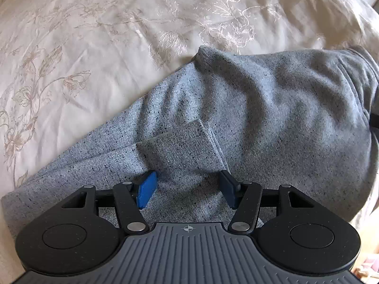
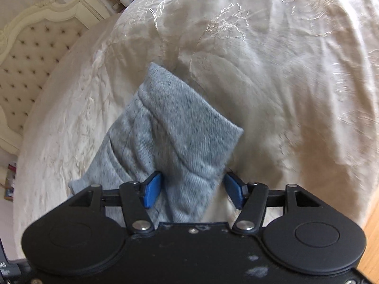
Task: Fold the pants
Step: 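Grasp the pants cuff with the right gripper and lift it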
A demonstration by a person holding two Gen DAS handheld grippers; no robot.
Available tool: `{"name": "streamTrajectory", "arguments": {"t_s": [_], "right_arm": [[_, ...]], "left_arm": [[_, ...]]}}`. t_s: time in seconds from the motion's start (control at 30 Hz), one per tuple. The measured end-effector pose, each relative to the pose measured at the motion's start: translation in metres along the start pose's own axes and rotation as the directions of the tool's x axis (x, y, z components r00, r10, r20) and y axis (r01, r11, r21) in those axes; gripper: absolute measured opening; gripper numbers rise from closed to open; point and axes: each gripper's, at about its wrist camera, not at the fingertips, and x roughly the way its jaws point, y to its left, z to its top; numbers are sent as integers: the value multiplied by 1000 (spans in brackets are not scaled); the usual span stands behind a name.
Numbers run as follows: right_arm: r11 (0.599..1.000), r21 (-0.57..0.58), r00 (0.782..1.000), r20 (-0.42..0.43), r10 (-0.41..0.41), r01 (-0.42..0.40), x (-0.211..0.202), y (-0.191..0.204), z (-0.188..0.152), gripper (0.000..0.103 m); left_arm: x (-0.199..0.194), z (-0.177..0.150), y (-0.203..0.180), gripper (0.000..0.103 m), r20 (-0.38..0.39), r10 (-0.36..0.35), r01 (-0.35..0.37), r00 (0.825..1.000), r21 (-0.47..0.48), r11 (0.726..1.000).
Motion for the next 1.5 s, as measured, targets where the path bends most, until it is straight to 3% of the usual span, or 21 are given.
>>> {"name": "streamTrajectory", "arguments": {"t_s": [0.1,0.17,0.23,0.43,0.5,0.6,0.73,0.87,0.97,1.03,1.2,1.37,1.5], "right_arm": [[1000,-8,1000,-14,27,-27,3,-2,7,61],[997,-32,997,-31,66,-67,-1,1,12,24],[994,-86,997,-35,64,-66,-9,13,19,20],[975,-214,998,-6,63,-63,-41,49,24,18],[969,-242,999,-9,48,-49,-43,56,26,18],[957,-288,1000,-4,29,-29,-48,67,27,18],[934,-356,1000,16,-6,11,-57,86,23,18],[904,-426,998,55,-13,35,-73,119,18,18],[870,-492,996,84,14,29,-91,156,7,18],[834,-551,994,100,45,18,-106,184,-7,18],[703,-710,985,88,147,-42,-137,260,-66,18],[469,-876,977,-13,213,-114,-135,327,-163,18],[292,-941,977,-122,177,-170,-98,354,-253,18]], "left_arm": [[2,2,0,57,-4,5,-5,1000,4,1000],[2,2,0,57,-2,5,-5,1000,5,1000],[-4,2,-1,57,8,11,-11,1000,2,1000],[-22,-9,-16,57,100,2,-4,995,13,1000],[-9,-9,-25,57,64,0,-2,998,41,999],[12,-7,-33,66,22,20,-21,1000,68,997],[8,4,-21,69,-1,-48,48,999,15,999],[-30,0,6,69,126,-58,59,990,-4,998],[-53,-10,43,69,179,-58,72,982,-73,995],[-63,-22,70,69,195,-45,70,980,-122,990],[-77,-50,136,69,210,-3,49,978,-213,976],[-87,-84,192,69,194,26,35,981,-305,952],[-89,-110,227,69,169,49,16,984,-363,932]]}}
